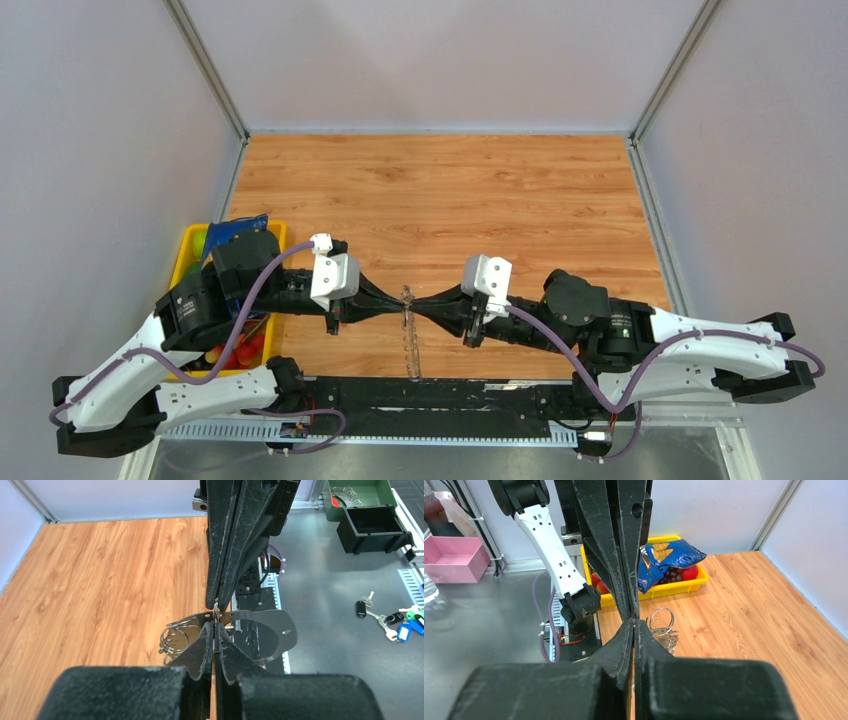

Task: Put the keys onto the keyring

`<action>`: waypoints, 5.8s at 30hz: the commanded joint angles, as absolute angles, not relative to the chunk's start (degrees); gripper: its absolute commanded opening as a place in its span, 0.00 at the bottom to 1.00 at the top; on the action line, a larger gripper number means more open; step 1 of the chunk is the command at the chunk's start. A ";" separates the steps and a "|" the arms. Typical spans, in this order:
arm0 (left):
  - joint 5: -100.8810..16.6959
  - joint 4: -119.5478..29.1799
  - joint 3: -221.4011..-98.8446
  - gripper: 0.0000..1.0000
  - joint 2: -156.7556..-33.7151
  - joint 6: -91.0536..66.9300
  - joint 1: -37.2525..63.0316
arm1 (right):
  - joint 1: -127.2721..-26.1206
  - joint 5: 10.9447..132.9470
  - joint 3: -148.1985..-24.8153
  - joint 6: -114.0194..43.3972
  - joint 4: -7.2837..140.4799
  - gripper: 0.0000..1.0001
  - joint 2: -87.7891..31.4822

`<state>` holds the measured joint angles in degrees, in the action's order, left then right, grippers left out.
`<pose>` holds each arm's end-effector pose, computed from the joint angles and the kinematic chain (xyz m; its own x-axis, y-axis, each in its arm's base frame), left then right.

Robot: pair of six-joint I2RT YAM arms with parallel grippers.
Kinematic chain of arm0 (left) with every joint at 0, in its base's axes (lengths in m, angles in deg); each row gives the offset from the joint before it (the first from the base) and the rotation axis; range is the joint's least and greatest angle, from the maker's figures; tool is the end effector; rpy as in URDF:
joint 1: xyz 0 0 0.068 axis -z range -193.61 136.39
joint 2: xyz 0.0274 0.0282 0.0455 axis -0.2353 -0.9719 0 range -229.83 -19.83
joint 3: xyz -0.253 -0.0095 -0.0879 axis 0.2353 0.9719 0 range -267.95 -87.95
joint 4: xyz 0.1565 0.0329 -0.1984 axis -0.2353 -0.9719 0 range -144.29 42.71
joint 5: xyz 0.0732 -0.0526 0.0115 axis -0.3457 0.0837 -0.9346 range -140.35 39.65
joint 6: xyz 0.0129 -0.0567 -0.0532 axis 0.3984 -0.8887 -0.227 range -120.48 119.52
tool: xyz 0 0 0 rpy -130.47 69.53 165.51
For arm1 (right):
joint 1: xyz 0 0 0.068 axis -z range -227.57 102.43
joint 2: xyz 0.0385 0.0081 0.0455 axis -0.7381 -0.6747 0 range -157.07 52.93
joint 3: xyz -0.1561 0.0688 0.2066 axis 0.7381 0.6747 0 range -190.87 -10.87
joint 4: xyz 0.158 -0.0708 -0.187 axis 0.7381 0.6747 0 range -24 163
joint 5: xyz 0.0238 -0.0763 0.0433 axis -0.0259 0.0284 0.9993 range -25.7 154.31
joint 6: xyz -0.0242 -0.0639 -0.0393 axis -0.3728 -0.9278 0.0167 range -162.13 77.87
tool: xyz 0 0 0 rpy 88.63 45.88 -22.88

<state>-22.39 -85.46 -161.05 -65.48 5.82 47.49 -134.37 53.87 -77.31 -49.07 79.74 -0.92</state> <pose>0.0465 -0.1499 0.4367 0.0199 0.1646 -0.9862 0.9998 0.0055 0.0211 0.0249 0.2258 0.4302 0.1164 -0.0483 -0.9920 -0.9648 0.2316 -0.1245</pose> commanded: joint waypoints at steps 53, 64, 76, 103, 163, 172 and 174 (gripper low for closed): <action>-38.84 -78.49 -155.65 0.61 -61.01 -8.67 47.65 | -134.23 26.56 -68.61 -47.88 45.52 0.00 -6.68; -44.04 -80.79 -155.18 0.62 -61.38 -9.58 47.64 | -134.27 22.19 -73.09 -48.45 46.22 0.00 -12.02; -47.31 -83.24 -154.00 0.59 -62.51 -8.22 47.67 | -134.24 21.94 -74.68 -49.23 46.49 0.00 -12.67; -50.14 -86.58 -153.87 0.00 -62.30 -6.97 47.64 | -134.08 17.79 -70.81 -49.09 48.24 0.00 -7.98; -77.47 -74.83 -160.60 0.18 -125.59 -12.02 38.11 | -133.62 22.01 -37.88 -4.77 89.42 0.84 31.99; -69.80 -72.00 -163.53 0.37 -128.77 -14.27 38.15 | -133.62 22.34 -37.75 -4.00 92.43 0.99 35.33; -67.80 -71.15 -163.68 0.40 -128.79 -14.73 38.22 | -133.71 22.47 -38.05 -4.22 92.82 1.00 35.43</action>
<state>-72.90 -74.73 -160.88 -128.97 -12.27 38.20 -133.74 21.56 -37.86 -4.94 91.61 34.62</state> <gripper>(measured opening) 0.371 0.984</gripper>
